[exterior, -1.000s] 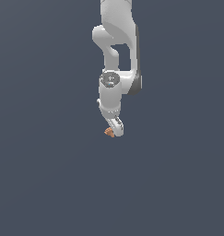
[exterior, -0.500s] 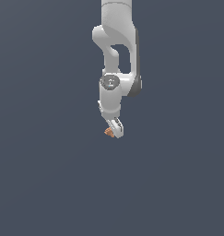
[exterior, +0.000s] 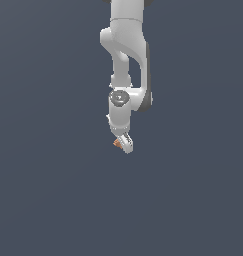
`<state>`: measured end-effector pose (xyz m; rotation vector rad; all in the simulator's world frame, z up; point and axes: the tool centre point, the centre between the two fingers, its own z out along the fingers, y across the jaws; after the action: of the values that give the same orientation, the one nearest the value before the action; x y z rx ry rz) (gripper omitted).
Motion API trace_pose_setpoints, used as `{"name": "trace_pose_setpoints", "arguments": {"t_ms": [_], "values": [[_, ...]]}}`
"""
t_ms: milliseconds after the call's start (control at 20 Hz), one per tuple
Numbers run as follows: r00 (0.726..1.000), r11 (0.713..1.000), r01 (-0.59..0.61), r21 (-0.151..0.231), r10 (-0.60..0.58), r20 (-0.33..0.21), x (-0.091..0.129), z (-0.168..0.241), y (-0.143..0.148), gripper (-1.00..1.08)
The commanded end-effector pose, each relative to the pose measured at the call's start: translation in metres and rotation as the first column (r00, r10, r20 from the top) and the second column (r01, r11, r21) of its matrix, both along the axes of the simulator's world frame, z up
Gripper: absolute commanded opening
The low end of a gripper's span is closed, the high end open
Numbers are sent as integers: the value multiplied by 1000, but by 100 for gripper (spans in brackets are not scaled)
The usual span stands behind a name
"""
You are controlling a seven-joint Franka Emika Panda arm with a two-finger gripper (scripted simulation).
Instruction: Pick up the object and move it to a goal position.
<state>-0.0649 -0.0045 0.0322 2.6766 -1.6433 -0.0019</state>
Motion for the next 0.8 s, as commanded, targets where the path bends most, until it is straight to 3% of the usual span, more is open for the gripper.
{"name": "trace_pose_setpoints", "arguments": {"t_ms": [0,50,750], "values": [[1000,1000,0,0,0,1,1,-2,0,100],[1000,1000,0,0,0,1,1,-2,0,-100],[1000,1000,0,0,0,2,1,2,-2,-100]]}}
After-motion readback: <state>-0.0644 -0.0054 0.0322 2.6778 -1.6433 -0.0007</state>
